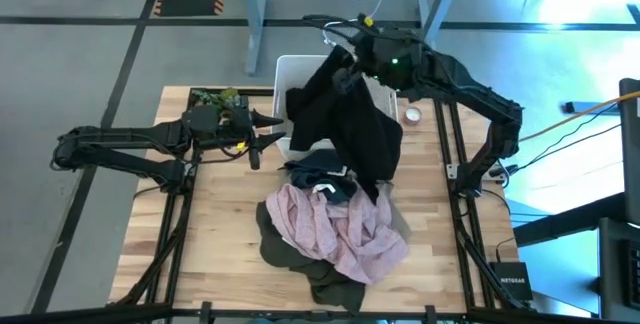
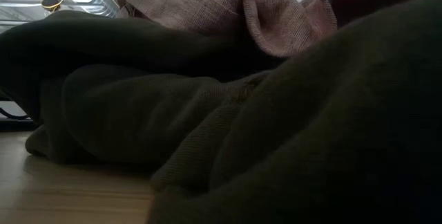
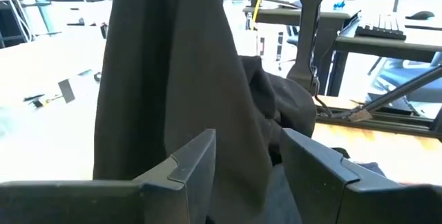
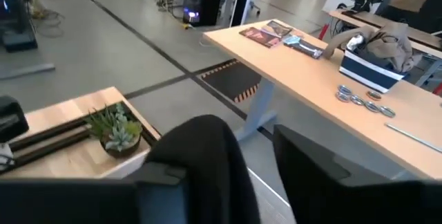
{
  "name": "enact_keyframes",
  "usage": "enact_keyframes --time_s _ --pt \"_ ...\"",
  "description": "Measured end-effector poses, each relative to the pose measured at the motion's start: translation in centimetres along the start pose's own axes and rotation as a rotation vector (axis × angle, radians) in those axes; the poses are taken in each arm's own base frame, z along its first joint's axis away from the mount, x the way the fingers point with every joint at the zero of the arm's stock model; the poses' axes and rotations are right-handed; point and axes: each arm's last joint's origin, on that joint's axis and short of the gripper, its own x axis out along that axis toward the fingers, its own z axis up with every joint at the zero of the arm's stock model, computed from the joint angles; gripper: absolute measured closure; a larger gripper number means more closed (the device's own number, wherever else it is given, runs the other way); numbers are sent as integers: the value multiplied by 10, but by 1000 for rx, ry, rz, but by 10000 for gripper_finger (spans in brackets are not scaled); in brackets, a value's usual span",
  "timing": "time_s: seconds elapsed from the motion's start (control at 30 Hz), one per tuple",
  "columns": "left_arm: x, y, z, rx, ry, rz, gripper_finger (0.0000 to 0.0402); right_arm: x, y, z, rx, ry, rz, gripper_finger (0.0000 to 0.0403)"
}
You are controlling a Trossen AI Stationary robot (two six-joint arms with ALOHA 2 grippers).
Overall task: Sort clothes
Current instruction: Put the black shirt into the white laundry bin
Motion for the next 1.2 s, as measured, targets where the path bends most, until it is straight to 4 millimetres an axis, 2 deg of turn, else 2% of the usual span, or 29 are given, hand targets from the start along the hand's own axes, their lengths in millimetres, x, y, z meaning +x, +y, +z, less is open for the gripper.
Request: enact_keyframes --time_s 0.23,0.4,0.63,0.77,0.87,0.97,1.13,1.2 --pt "0 0 -2 3 16 0 245 -53 1 8 -57 59 79 189" --pt "0 0 -1 2 14 0 245 -75 8 5 -28 64 78 159" --pt "0 -1 -2 -42 18 -24 245 -67 11 -7 -80 156 17 117" --pt "0 -1 -2 -13 17 -33 245 -64 17 -17 -121 268 134 114" --pt "0 -1 -2 -8 17 -34 245 -64 22 -27 -90 383 229 114" --pt "0 -1 -3 -18 35 -33 245 -64 33 -39 -89 506 249 114" --pt "0 -1 -9 -11 96 -35 245 -63 61 -58 -145 560 273 113" --pt "-1 -1 -11 -4 116 -34 245 -61 70 -72 -173 618 243 113"
